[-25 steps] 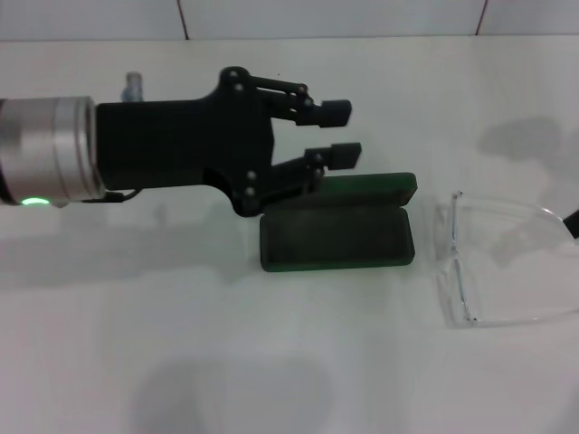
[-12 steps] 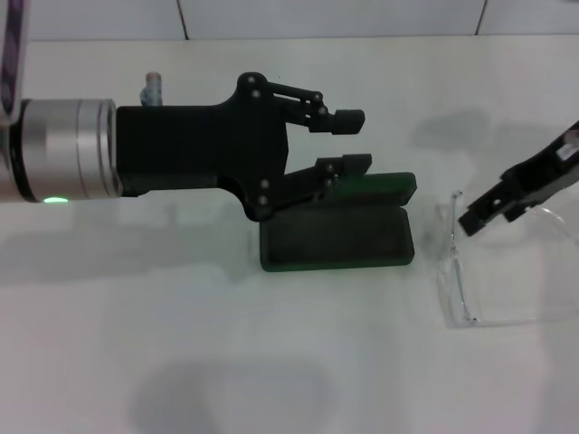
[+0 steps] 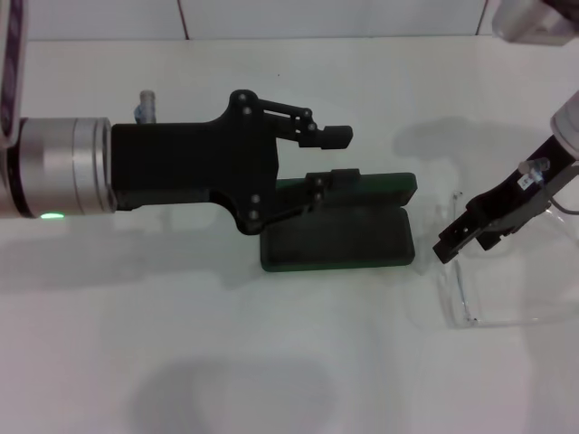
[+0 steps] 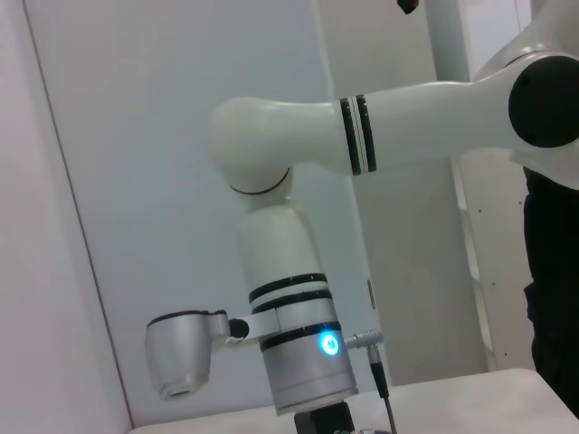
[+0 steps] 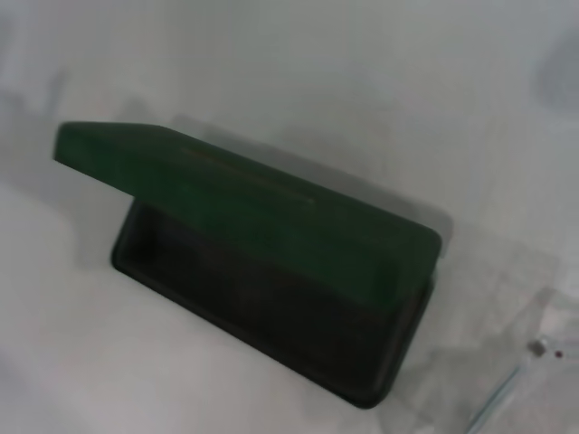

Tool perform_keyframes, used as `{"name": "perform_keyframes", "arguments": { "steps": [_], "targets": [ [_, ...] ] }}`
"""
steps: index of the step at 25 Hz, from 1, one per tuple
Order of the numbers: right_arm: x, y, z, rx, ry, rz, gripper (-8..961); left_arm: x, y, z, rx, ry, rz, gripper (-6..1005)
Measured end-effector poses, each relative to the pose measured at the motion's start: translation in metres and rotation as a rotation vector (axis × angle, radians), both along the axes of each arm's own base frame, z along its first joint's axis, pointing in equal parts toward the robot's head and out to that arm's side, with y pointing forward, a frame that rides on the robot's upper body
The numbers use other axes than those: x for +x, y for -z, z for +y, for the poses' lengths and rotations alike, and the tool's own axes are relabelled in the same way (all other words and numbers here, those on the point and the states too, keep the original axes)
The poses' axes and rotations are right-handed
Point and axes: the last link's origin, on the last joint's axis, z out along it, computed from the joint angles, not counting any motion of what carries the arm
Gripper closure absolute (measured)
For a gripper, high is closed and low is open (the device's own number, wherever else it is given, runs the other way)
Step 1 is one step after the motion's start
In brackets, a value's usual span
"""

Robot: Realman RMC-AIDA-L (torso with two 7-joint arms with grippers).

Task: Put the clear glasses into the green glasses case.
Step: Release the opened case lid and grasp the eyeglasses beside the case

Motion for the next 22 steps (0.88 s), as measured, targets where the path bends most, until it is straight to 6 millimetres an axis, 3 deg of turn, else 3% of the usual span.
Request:
{"name": "perform_keyframes", "arguments": {
  "steps": [19,22],
  "targets": [
    [0.012,0.01,0.001,0.006,0.006,-0.025,302,-0.01,0.006,-0.006,-0.009,-0.034,-0.021,673],
    [0.014,0.01,0.001,0.005,0.008,-0.034,370,-0.011,0.006,-0.006,-0.011,-0.038,-0.022,673]
  ]
}}
